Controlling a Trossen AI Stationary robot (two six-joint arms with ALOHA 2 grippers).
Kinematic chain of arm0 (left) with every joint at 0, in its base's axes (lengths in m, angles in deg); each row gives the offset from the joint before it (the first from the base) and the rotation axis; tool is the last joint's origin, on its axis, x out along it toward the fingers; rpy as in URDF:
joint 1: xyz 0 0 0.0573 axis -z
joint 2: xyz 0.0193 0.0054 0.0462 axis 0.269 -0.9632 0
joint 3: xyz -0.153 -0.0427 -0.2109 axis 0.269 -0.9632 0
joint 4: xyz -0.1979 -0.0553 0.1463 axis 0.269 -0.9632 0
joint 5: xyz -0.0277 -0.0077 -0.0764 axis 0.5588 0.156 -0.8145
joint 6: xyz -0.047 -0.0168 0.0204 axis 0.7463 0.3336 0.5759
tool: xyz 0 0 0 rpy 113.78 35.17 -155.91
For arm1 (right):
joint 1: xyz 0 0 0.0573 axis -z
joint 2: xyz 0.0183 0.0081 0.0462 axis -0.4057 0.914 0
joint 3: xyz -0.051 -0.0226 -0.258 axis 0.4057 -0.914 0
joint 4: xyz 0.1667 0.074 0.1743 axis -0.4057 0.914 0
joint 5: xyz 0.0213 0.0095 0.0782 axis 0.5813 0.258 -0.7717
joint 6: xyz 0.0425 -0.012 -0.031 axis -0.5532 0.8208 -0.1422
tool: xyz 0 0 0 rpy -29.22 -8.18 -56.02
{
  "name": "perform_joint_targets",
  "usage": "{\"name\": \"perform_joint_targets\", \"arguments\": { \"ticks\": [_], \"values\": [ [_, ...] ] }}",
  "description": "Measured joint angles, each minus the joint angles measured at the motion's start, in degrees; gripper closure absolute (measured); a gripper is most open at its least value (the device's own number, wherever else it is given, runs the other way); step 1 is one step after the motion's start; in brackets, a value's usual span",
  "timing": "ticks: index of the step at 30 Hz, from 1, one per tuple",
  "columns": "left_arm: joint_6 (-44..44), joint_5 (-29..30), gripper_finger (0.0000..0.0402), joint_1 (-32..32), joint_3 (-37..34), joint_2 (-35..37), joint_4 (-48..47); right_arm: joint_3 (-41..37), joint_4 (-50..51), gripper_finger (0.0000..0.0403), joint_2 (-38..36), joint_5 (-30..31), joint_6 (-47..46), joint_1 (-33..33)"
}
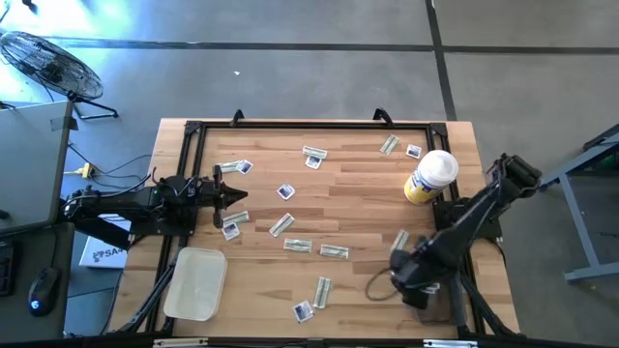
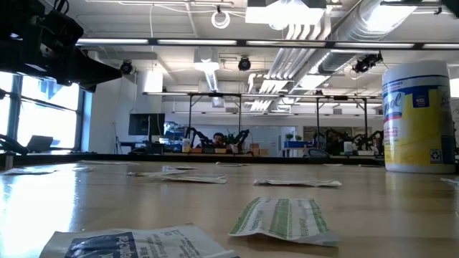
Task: Pick & Place First Aid Supplies
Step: Put the blue alcohol pad into the black bin
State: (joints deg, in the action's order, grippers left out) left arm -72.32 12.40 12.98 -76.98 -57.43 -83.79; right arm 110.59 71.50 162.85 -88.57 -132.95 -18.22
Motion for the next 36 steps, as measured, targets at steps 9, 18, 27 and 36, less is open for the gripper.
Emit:
{"name": "perform_joint_targets", "arguments": {
  "ticks": [9,18,27,36],
  "values": [
    [0.0,0.0,0.0390,0.0,0.0,0.0,0.0,0.0,8.9,0.0399,2.3,-0.2,-14.4,-9.4],
    [0.0,0.0,0.0390,0.0,0.0,0.0,0.0,0.1,11.9,0.0388,9.0,-0.1,-13.0,-9.9],
    [0.0,0.0,0.0390,0.0,0.0,0.0,0.0,0.1,13.0,0.0357,15.3,-0.9,-11.6,-9.9],
    [0.0,0.0,0.0390,0.0,0.0,0.0,0.0,2.6,20.7,0.0333,12.5,-6.1,-9.1,-6.6]
  ]
}}
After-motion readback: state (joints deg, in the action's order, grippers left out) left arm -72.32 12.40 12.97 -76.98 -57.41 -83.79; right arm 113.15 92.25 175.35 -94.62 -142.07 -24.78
